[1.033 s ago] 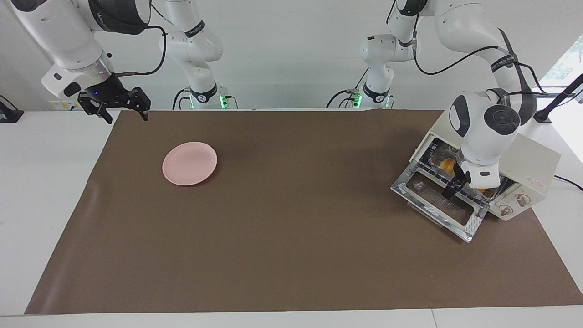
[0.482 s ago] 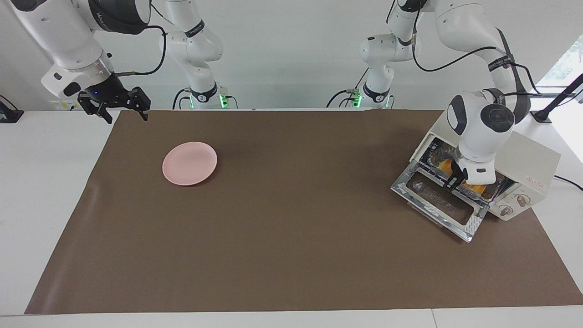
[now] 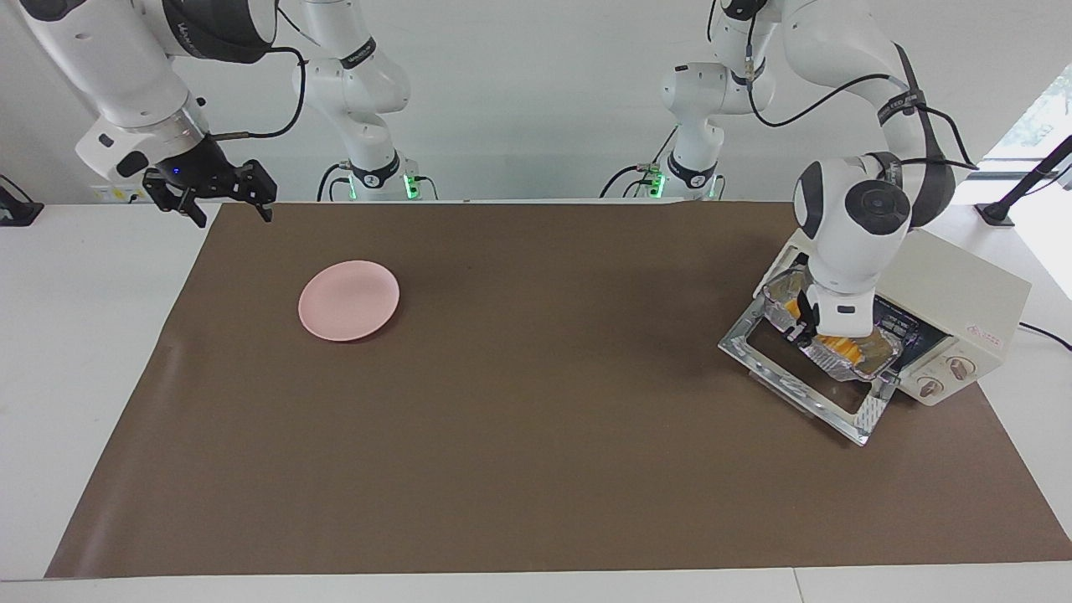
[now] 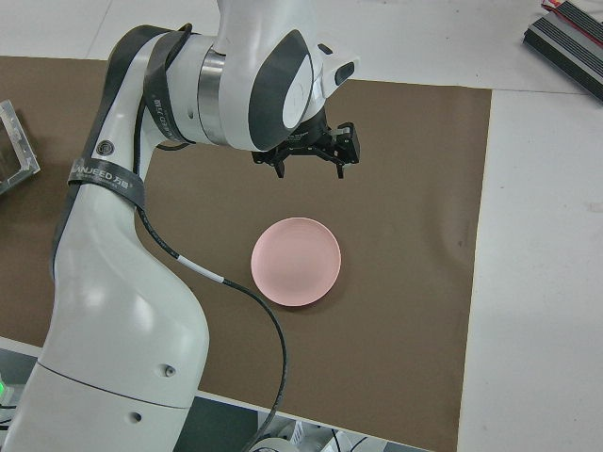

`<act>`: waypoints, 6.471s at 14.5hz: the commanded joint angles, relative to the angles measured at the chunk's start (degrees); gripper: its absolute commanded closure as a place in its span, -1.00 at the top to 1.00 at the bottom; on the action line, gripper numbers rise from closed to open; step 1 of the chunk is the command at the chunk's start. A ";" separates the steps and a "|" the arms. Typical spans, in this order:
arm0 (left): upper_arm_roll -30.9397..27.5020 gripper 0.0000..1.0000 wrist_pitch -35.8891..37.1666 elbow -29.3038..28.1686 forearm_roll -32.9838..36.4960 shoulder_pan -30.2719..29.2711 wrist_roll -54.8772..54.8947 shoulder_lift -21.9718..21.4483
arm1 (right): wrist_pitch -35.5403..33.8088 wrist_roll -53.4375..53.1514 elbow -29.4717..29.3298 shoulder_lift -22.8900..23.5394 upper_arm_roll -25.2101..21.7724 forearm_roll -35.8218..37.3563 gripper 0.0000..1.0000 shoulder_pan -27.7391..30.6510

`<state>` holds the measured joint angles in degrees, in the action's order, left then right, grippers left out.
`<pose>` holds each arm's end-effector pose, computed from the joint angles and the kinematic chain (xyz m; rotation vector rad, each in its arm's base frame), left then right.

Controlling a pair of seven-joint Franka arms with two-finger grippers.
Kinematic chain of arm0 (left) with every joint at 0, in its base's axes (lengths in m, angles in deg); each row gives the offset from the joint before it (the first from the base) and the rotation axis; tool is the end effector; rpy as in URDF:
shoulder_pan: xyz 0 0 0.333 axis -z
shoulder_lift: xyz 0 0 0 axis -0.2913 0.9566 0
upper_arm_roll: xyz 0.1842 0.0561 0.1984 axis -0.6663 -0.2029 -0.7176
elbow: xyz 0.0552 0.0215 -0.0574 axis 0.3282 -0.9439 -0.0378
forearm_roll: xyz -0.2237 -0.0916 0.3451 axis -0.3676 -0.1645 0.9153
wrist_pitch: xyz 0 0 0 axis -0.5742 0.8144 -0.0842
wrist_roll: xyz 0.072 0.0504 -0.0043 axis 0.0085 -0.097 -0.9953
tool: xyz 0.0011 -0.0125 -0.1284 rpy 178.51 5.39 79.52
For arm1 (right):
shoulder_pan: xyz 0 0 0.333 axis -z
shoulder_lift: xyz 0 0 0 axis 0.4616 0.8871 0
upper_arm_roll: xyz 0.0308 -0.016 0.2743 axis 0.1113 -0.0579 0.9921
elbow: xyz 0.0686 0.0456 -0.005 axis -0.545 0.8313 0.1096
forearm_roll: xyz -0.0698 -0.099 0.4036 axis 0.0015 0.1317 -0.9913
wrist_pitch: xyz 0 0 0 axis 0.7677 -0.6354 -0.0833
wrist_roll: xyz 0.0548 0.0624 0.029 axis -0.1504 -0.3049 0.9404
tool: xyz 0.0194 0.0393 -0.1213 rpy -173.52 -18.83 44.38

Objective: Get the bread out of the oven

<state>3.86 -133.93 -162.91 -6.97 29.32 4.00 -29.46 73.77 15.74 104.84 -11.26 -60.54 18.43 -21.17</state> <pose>0.6376 -0.1303 0.3864 -2.9086 -0.6186 -0.0681 0.5509 -0.0602 0.5378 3.1260 0.1554 -0.1637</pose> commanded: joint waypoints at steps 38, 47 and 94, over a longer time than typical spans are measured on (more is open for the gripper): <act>0.20 1.00 33.59 9.99 -8.04 -6.49 31.46 -16.71 | 11.38 -27.23 3.00 4.39 1.19 -0.52 1.00 -19.04; 6.55 1.00 32.08 4.00 -9.09 -12.92 32.26 -19.35 | 24.58 -45.09 -1.84 22.75 1.19 -3.86 1.00 -30.65; 6.11 1.00 29.18 0.75 -9.00 -12.83 31.73 -20.14 | 30.21 -8.20 -14.06 38.32 0.93 -7.99 -1.00 -4.92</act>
<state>9.76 -104.03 -160.53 -15.29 17.19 35.45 -48.05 103.00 5.98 91.46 25.92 -60.26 11.73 -26.77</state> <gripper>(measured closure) 0.000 0.982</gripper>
